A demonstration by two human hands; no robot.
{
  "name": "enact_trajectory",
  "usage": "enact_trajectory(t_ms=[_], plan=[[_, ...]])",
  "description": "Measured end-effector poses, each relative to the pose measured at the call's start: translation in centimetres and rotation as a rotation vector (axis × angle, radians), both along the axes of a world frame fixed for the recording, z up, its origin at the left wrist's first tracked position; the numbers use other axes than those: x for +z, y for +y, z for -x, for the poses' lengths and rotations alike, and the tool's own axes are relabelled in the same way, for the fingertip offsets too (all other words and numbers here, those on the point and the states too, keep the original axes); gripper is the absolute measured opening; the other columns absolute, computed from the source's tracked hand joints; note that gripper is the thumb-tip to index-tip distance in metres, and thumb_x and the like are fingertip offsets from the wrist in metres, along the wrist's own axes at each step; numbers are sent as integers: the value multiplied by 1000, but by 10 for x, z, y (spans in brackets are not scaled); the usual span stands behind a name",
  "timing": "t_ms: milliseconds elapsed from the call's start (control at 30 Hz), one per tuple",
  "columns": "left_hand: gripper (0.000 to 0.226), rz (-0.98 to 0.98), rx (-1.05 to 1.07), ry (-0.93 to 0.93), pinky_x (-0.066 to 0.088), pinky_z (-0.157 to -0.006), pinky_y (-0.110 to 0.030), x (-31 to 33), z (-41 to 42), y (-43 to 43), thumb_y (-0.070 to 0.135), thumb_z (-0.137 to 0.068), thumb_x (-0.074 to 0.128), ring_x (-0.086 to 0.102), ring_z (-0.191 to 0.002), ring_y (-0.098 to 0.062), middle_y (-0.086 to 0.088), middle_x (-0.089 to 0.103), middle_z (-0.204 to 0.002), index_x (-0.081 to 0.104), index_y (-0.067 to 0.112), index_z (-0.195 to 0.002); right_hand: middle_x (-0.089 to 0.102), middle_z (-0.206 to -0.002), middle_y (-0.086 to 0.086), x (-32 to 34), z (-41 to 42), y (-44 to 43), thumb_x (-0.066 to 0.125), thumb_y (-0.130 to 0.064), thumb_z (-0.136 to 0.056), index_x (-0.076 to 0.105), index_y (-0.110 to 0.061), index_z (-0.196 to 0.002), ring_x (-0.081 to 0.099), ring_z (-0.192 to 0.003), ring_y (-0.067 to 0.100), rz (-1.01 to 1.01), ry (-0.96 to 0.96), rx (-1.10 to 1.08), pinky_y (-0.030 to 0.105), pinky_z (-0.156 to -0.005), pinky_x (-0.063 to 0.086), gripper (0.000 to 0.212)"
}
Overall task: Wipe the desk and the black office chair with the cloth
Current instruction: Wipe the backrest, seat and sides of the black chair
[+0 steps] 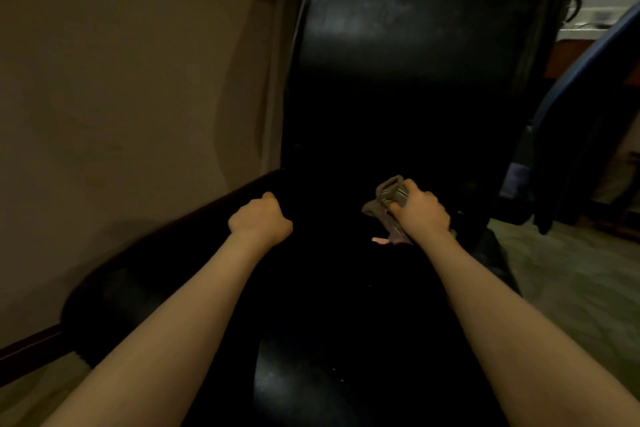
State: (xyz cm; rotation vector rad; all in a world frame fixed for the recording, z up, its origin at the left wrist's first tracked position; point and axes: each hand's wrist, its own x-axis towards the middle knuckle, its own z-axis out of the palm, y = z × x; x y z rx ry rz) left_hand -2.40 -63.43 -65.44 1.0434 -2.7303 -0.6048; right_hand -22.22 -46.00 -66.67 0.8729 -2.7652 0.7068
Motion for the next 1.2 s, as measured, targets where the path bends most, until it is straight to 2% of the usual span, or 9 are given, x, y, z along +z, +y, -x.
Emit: enact_trajectory(t_ms=[233,333,533,633,767,833,933,1067,1200], plan=[[41,-187,-261,104,44,-73,-30,14,37,29,27,-95,47,54,-98,-23,-9,54,-113,41,8,-130,42,-129,26,24,15,93,54,-30,-94,40,-14,-136,41,-117,46,-230,163,-397,50,-93,39,48],[41,-269,-274,156,40,-62,-25,17,39,22,20,-95,47,51,-83,-17,-7,50,-107,38,6,-133,47,-125,26,38,2,82,55,-29,-94,42,-13,-135,47,-113,46,-56,147,-220,47,-89,41,46],[52,-235,-316,391,38,-83,-25,14,32,14,9,-90,56,50,-102,-24,-17,46,-125,35,17,-136,62,-120,9,34,-55,-29,61,-29,-89,59,-17,-120,55,-115,28,405,-323,25,33,-92,44,33],[54,-223,-372,303,39,-94,-29,15,24,14,11,-90,58,48,-116,-29,-16,42,-129,36,20,-139,56,-125,12,21,-61,-36,56,-30,-92,49,-21,-133,52,-115,32,240,-241,14,33,-87,43,42],[29,-374,-216,198,42,-86,-31,5,1,13,11,-89,59,52,-104,-28,-13,47,-111,48,16,-115,32,-142,17,16,-44,-10,46,-29,-98,25,-24,-148,37,-123,39,-135,43,31,48,-95,35,55],[20,-476,-143,176,41,-79,-30,2,-14,15,11,-89,59,53,-97,-28,-12,47,-105,45,17,-101,26,-150,12,15,-46,-11,47,-35,-97,21,-21,-150,29,-130,37,-180,6,95,50,-100,29,60],[19,-517,-28,167,43,-83,-33,5,-23,23,11,-89,59,55,-101,-32,-18,54,-111,49,12,-105,20,-153,8,13,-55,-18,57,-53,-87,13,-21,-151,23,-135,34,-266,-78,156,50,-104,26,84],[18,-525,140,131,45,-84,-33,13,-35,45,19,-88,62,56,-107,-30,-13,59,-107,51,14,-101,38,-139,22,17,-42,-11,66,-29,-87,22,-14,-149,40,-124,43,-135,-291,165,44,-96,39,78],[29,-410,333,-31,41,-96,-46,7,-71,59,24,-87,61,46,-118,-36,-14,55,-117,52,12,-112,49,-132,23,17,-64,6,70,-18,-83,34,-10,-145,48,-120,40,-19,-358,198,45,-95,44,73]])
